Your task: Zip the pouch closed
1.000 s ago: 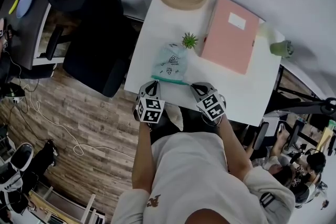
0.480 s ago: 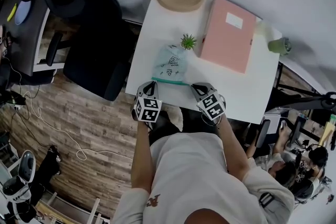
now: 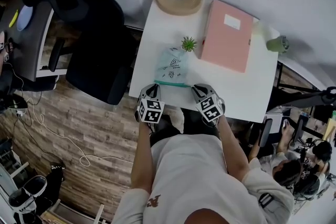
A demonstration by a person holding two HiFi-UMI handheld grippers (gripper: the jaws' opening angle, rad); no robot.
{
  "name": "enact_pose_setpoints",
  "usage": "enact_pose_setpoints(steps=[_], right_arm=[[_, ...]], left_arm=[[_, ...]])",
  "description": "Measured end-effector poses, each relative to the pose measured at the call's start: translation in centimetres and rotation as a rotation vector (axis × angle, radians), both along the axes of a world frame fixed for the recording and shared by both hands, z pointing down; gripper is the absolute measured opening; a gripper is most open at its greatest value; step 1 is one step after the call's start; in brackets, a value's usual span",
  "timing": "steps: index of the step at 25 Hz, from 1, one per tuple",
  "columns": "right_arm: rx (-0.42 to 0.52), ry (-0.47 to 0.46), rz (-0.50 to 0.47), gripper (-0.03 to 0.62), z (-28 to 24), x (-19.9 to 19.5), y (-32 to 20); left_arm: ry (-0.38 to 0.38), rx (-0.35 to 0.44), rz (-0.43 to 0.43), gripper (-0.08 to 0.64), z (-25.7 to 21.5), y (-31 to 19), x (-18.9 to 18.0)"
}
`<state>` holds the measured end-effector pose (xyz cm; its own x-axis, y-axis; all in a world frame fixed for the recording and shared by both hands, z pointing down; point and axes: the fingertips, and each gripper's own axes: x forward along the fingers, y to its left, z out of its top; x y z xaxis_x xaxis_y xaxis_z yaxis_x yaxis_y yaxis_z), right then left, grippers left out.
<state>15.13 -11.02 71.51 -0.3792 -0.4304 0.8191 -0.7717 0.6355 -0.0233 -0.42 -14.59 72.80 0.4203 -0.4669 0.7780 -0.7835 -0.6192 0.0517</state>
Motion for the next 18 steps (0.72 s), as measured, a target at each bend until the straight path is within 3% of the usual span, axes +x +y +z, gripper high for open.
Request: enact_pose_setpoints(steps=[4, 8, 12, 18], right_arm=[[0.022, 0.002, 0.042, 0.086, -0.6, 0.0, 0.3], [0.107, -0.020, 0.109, 0.123, -2.6, -0.2, 0.1], [0.253, -0.086, 0.187, 0.155, -7.1, -1.1, -1.0], [0.439, -0.137, 0.266, 0.184, -13.6, -2.0, -1.4]], left_arm=[[0.018, 0.021, 0.015, 0.040, -0.8, 0.1, -0.1], [0.068, 0.077, 0.022, 0.100, -3.0, -0.2, -0.2], [0.169, 0.199, 0.023, 0.150, -8.0, -1.1, 0.1], [0.225, 0.373, 0.053, 0.198, -14.7, -1.6, 0.2]])
